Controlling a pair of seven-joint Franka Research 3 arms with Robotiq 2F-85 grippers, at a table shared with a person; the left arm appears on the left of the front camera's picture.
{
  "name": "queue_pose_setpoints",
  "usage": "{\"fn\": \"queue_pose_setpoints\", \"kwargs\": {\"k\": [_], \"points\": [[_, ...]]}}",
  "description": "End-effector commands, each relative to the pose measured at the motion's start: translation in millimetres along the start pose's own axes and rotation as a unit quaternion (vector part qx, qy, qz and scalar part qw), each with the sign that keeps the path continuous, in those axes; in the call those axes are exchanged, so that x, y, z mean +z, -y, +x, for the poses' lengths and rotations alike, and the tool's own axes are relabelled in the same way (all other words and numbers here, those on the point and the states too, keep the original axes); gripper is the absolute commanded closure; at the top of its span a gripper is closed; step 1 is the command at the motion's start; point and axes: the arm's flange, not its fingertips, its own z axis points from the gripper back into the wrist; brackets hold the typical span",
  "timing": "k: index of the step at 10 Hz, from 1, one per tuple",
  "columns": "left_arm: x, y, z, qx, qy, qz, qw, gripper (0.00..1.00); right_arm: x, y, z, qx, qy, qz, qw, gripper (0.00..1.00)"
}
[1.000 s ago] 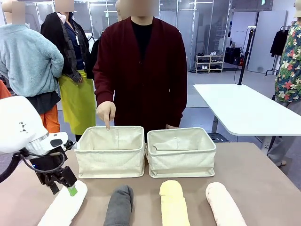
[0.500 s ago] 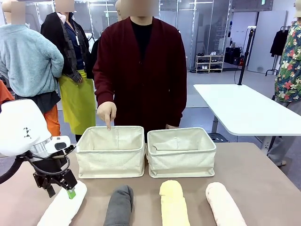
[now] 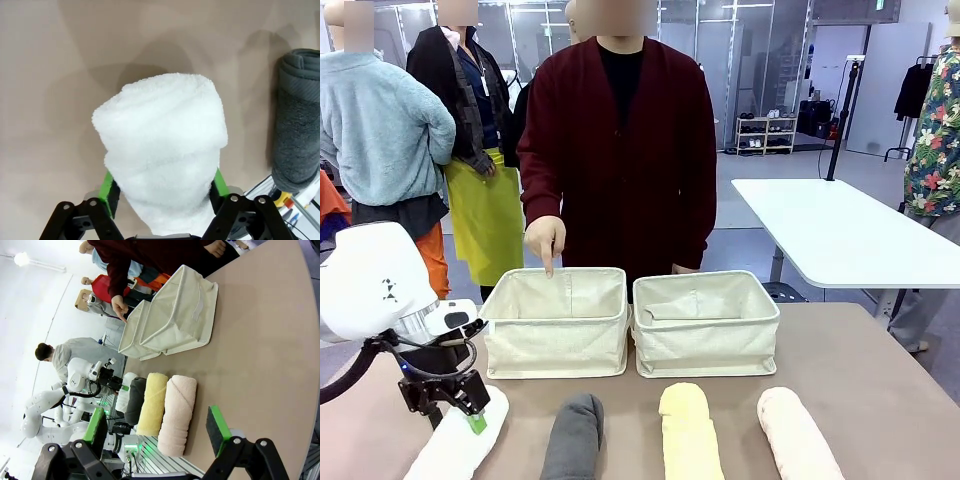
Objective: Divide the towels into two baskets.
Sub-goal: Pick up one hotel-folded towel and place it in the Fabric basket indicated by the person.
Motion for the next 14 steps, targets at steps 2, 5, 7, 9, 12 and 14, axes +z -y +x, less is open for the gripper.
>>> {"fn": "queue_pose_setpoints", "kwargs": {"k": [2, 5, 7, 9, 12, 14], "points": [[-26.4, 4.5, -43.1, -0.010, 0.005, -0.010, 1.000, 1.00, 2.0, -2.6, -0.7, 0.006, 0.004, 0.007, 1.000, 0.00], [-20.3, 6.5, -46.8, -0.013, 0.018, 0.010, 1.000, 0.94, 2.0, -2.6, -0.7, 0.006, 0.004, 0.007, 1.000, 0.00], [-6.2, 12.3, -49.8, -0.023, 0.034, 0.014, 0.999, 1.00, 2.0, -2.6, -0.7, 0.006, 0.004, 0.007, 1.000, 0.00], [25.5, 28.4, -51.5, -0.071, 0.045, 0.021, 0.996, 1.00, 2.0, -2.6, -0.7, 0.006, 0.004, 0.007, 1.000, 0.00], [84.0, 68.3, -36.4, -0.192, 0.035, 0.069, 0.978, 1.00, 2.0, -2.6, -0.7, 0.006, 0.004, 0.007, 1.000, 0.00], [102.8, 99.6, -19.6, -0.365, -0.009, 0.127, 0.922, 1.00, 2.0, -2.6, -0.7, 0.006, 0.004, 0.007, 1.000, 0.00]]}}
